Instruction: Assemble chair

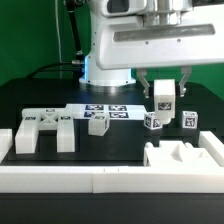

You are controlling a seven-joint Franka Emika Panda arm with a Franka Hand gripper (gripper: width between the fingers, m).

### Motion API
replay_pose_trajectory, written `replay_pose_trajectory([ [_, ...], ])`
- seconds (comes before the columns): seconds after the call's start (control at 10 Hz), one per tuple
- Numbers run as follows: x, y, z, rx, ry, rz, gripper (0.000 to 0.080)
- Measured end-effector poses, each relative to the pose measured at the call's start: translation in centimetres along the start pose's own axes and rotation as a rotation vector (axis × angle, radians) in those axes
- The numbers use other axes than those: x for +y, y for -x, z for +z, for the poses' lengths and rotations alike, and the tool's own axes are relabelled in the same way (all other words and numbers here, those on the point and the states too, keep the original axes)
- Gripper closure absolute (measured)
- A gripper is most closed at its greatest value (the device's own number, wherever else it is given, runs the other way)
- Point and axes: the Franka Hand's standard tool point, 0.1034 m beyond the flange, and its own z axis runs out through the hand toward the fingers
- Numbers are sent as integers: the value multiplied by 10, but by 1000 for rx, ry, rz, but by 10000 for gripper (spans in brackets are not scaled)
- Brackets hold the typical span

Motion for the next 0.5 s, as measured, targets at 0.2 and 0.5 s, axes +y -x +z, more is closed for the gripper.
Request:
replay_pose_trajectory([
  [0.2, -1, -1, 0, 132, -2, -14, 511],
  [0.5, -13, -3, 4, 303, -7, -83, 511],
])
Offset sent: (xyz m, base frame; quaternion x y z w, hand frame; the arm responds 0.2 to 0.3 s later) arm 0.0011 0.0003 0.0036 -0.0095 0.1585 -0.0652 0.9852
